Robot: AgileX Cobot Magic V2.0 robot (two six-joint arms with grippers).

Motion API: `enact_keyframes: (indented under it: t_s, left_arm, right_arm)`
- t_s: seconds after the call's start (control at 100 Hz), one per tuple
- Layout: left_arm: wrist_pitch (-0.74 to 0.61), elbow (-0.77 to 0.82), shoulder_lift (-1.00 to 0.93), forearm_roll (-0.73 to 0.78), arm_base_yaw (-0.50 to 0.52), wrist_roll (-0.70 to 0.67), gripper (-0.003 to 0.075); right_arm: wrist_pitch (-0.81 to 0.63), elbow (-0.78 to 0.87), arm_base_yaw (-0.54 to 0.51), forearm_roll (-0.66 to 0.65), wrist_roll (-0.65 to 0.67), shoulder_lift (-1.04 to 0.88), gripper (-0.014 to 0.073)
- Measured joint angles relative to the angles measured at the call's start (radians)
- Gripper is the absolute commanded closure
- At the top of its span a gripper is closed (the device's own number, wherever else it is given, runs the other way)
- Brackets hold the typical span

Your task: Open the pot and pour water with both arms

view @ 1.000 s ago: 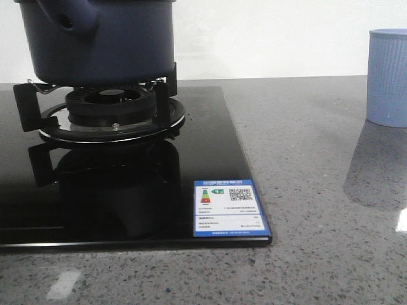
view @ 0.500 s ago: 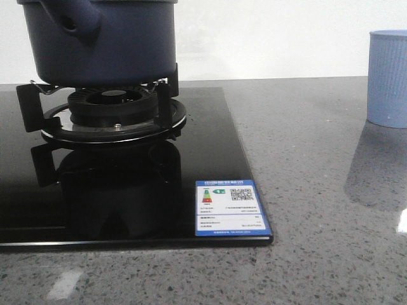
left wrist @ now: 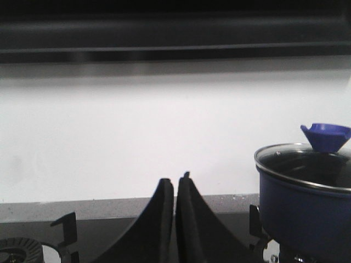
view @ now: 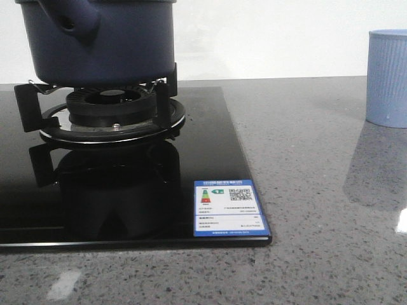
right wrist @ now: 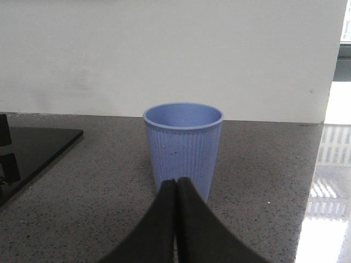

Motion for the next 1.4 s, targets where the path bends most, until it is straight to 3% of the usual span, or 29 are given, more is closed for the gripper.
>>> enact_keyframes:
  t_s: [0.69,0.78,1.08,1.4]
  left_arm:
    - [0.000,0.011,0.000,-0.002,0.000,0.000,0.0740]
    - [-0.009,0.020,0.000,0.052,0.000,-0.003,0.0740]
    - [-0.022,0.272,-0.087,0.232,0.000,-0.202,0.0740]
    - [0.109,0.276,-0.090,0.256,-0.002,-0.238,0.0740]
  right_arm:
    - [0.008,0.000,0.000,0.002,-0.002,0.000,0.0662]
    - [0.008,0.000,0.000,0.002,-0.002,0.000,0.0662]
    - [0.008,0.000,0.000,0.004,-0.002,0.000,0.0662]
    - [0.008,0.000,0.000,0.006,-0.002,-0.002,0.0662]
